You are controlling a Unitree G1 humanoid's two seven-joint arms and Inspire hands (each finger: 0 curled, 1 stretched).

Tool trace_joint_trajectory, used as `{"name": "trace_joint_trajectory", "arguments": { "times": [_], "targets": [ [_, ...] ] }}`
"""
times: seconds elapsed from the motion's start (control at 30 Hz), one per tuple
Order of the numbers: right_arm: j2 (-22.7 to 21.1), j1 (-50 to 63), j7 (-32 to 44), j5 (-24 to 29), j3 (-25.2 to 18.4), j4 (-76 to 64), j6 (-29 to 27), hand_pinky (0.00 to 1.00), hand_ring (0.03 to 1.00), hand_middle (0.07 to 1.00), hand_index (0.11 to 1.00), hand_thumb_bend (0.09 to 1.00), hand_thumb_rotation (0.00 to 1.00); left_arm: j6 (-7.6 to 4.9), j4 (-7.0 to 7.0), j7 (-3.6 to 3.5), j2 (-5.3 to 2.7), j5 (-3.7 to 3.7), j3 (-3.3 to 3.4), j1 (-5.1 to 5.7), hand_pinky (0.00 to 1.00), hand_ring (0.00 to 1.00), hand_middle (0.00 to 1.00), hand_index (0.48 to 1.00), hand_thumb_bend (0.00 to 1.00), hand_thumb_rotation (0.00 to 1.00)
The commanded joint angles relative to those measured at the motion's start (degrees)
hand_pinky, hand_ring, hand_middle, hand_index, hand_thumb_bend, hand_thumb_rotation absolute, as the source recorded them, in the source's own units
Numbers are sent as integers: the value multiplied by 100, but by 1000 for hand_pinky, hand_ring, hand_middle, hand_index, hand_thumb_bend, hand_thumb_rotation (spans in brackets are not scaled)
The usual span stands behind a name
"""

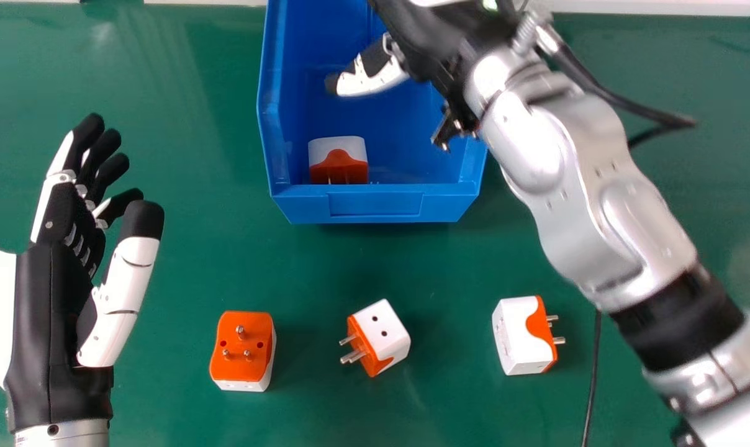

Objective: Pick all objects and put in blue box

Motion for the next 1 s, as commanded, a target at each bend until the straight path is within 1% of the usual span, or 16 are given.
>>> {"name": "trace_joint_trajectory", "arguments": {
  "times": [0.0,0.03,0.1,0.2,0.23,0.3,0.33,0.37,0.4,0.5,0.57,0.63,0.7,0.77,0.87,0.97],
  "targets": [
    [-115,289,33,-80,-153,-656,-29,416,619,791,772,436,0,-120,-45,12,-6,3,-23,48,812,889,909,913,687,779],
    [-159,435,75,-106,-166,-855,-38,418,624,790,770,439,0,-106,-47,15,-12,-3,-26,56,813,890,909,914,684,781],
    [-322,802,41,-172,-198,-1295,-220,421,634,789,769,442,0,-74,-63,47,-36,5,-25,68,815,892,910,916,681,783],
    [-463,1354,68,-123,-288,-1892,-393,424,646,786,768,444,0,-119,-31,63,-19,59,-21,62,814,892,908,914,680,783],
    [-500,1583,79,-73,-336,-2128,-457,438,656,780,765,519,0,-110,-32,58,-17,53,-29,64,815,893,908,914,679,786],
    [-582,2035,70,22,-434,-2555,-641,457,667,775,764,612,0,-118,-20,52,-17,36,-38,63,817,894,908,915,682,787],
    [-618,2255,68,74,-482,-2740,-731,464,669,773,763,642,0,-142,2,48,-11,33,-36,56,818,895,908,916,684,788],
    [-646,2460,64,123,-528,-2899,-818,479,678,774,765,674,0,-195,49,38,8,32,-26,38,818,894,907,917,682,789],
    [-662,2664,50,179,-574,-3040,-904,485,681,774,767,684,0,-247,102,27,29,28,-16,17,819,894,907,918,681,789],
    [-685,3303,-85,287,-702,-3388,-1215,511,697,779,773,693,0,-346,207,21,45,8,1,-29,826,896,906,918,665,794],
    [-704,3719,-237,354,-793,-3535,-1490,528,705,781,776,692,0,-378,241,17,45,5,-1,-36,829,896,905,915,663,789],
    [-705,4075,-351,418,-887,-3622,-1733,537,707,778,775,693,0,-353,209,25,32,18,-14,-25,830,895,904,913,669,785],
    [-676,4419,-495,528,-980,-3670,-1977,540,706,775,773,691,0,-348,188,43,29,66,-18,-24,830,893,904,912,672,781],
    [-678,4751,-641,624,-1082,-3688,-2235,541,702,767,765,697,0,-344,168,46,33,89,-24,-21,827,891,903,911,673,781],
    [-687,5170,-869,744,-1245,-3634,-2637,537,697,759,755,702,0,-270,97,39,27,80,-36,14,826,890,904,911,662,782],
    [-741,5466,-1068,877,-1452,-3446,-3077,527,689,750,741,714,0,-263,80,14,41,34,-32,22,828,892,909,917,657,785]
  ]
}}
